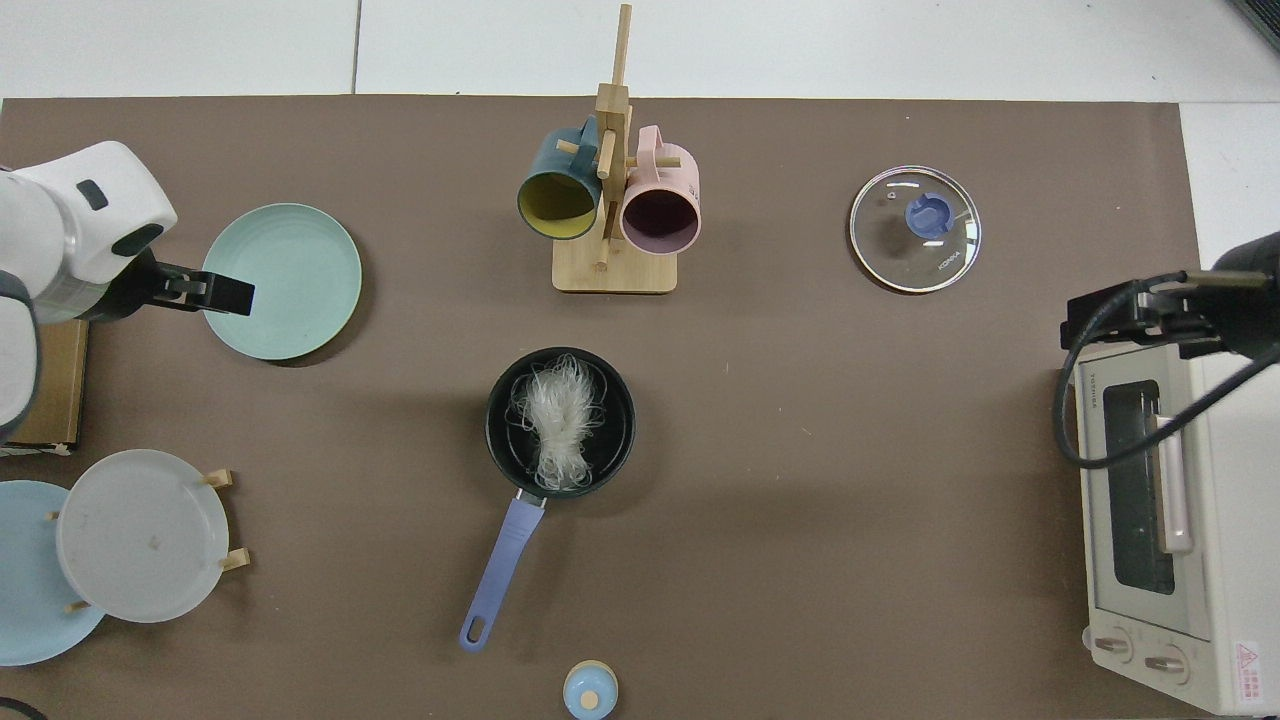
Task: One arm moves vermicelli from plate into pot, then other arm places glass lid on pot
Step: 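Reach the right gripper to the glass lid and grasp its knob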
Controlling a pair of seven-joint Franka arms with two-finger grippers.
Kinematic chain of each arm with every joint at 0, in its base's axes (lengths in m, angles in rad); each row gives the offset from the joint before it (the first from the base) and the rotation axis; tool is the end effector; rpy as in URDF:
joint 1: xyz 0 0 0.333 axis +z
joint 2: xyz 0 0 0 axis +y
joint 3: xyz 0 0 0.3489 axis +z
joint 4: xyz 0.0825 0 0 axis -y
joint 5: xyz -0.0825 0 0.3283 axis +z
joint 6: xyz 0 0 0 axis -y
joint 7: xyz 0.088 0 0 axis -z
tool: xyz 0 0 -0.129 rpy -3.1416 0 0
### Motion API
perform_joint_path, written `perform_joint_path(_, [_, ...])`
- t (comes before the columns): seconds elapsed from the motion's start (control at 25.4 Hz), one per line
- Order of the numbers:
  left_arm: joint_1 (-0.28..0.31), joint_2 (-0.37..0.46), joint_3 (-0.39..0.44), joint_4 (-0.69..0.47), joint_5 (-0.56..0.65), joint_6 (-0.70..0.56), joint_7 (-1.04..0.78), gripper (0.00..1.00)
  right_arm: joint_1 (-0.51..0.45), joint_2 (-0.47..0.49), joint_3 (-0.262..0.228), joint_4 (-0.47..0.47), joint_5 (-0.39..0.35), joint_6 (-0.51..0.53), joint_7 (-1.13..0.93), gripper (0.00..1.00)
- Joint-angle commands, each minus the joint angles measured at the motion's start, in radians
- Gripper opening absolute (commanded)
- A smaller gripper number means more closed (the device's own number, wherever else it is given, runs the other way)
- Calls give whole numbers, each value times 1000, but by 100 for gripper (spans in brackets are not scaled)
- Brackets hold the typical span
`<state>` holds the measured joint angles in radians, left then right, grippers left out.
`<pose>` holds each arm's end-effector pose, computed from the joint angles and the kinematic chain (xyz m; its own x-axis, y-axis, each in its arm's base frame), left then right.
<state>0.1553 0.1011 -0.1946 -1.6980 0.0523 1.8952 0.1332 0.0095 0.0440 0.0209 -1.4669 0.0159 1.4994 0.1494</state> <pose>0.5553 -0.0120 0.5589 0.9784 -0.1850 0.0927 -0.1816 -0.9824 -0.0441 0.5068 0.0173 0.6500 0.9930 -0.1176 -0.0139 -0.1178 -0.9929 -0.0149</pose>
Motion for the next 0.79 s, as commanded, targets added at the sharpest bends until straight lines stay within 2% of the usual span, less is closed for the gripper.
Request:
perform_joint_path(0.0, [20, 0, -13, 84, 21, -149, -85, 100, -2, 282, 10, 278, -14, -22, -22, 99])
perform_joint_path(0.12, [18, -46, -14, 83, 15, -176, -96, 100, -3, 411, 13, 385, -13, 4, -21, 99])
perform_joint_path(0.28, [18, -81, -16, 78, 4, -202, -99, 100, -2, 531, 11, 454, -14, 94, -21, 99])
perform_joint_path(0.51, [20, -87, -13, 77, 1, -220, -89, 100, -16, 631, 11, 432, -14, 231, -51, 99])
perform_joint_path(0.63, [18, -87, -13, 77, 1, -219, -83, 100, -16, 640, 11, 377, -16, 301, -53, 100])
perform_joint_path(0.75, [18, -87, -13, 77, 1, -219, -81, 100, -22, 636, 11, 297, -16, 416, -56, 100])
